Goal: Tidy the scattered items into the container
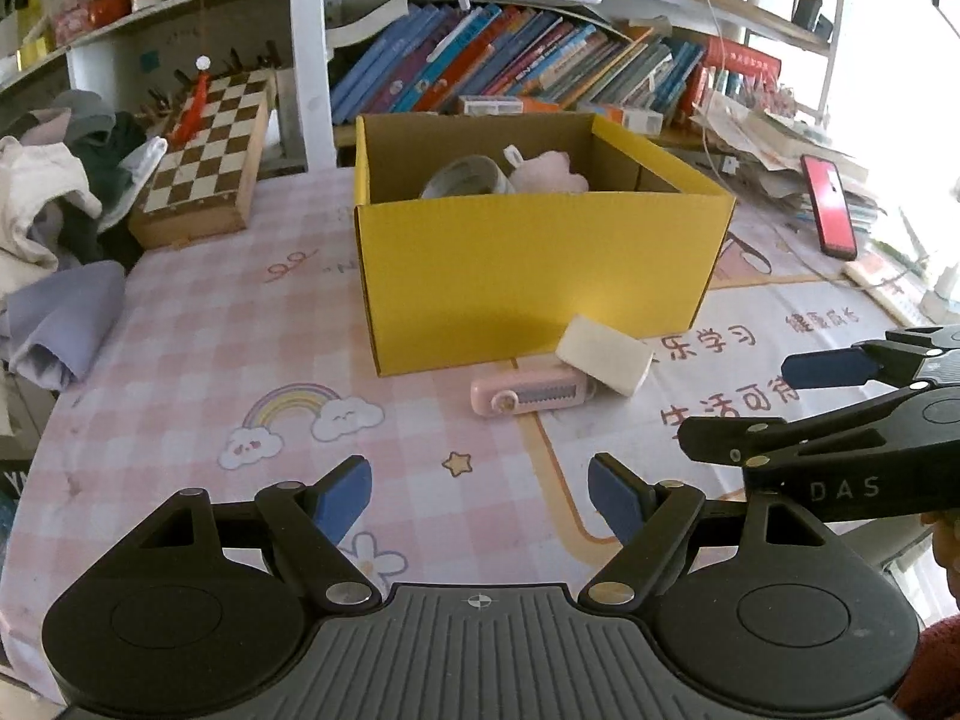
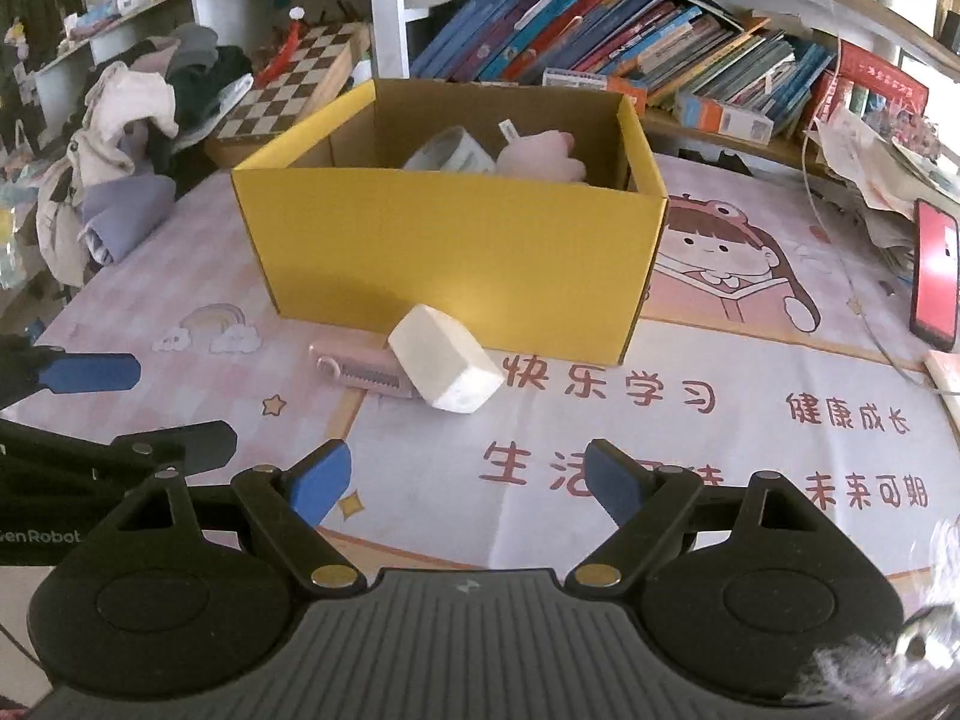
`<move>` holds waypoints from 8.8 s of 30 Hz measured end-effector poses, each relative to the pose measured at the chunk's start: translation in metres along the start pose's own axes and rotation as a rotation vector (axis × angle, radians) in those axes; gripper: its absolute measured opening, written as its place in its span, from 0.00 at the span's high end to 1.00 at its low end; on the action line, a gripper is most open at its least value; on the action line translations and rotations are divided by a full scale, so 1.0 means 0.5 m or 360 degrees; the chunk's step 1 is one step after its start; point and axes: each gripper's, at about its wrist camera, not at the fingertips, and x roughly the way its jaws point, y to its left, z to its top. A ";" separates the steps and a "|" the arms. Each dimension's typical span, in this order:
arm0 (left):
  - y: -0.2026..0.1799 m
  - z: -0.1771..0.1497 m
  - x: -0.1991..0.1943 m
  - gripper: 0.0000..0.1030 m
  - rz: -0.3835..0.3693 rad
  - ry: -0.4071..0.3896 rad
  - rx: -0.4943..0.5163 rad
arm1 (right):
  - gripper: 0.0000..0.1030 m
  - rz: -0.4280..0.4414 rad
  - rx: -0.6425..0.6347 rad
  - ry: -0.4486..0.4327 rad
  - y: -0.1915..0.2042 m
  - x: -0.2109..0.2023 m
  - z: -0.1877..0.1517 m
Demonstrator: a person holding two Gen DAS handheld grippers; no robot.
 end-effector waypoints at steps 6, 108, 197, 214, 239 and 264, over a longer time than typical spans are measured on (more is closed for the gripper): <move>0.003 0.000 0.012 0.19 0.0013 0.0039 -0.0005 | 0.19 0.0010 -0.0007 0.0024 -0.002 0.012 0.004; -0.035 0.075 0.075 0.24 0.0131 -0.0123 -0.0100 | 0.74 0.0277 -0.0127 0.0055 -0.071 0.073 0.067; -0.066 0.241 0.062 0.21 -0.0114 -0.0172 0.0063 | 0.41 0.0461 0.0011 -0.0118 -0.149 0.063 0.302; -0.046 0.025 -0.144 0.14 0.0116 -0.0305 -0.0061 | 0.34 0.0157 0.0031 -0.0329 -0.028 -0.138 0.033; -0.069 -0.123 -0.172 0.00 0.0299 -0.0130 -0.0088 | 0.02 -0.0149 0.0080 -0.0131 0.033 -0.165 -0.179; -0.057 -0.125 -0.141 0.00 0.0250 -0.0009 -0.0159 | 0.00 -0.0172 0.0092 -0.0079 0.018 -0.153 -0.172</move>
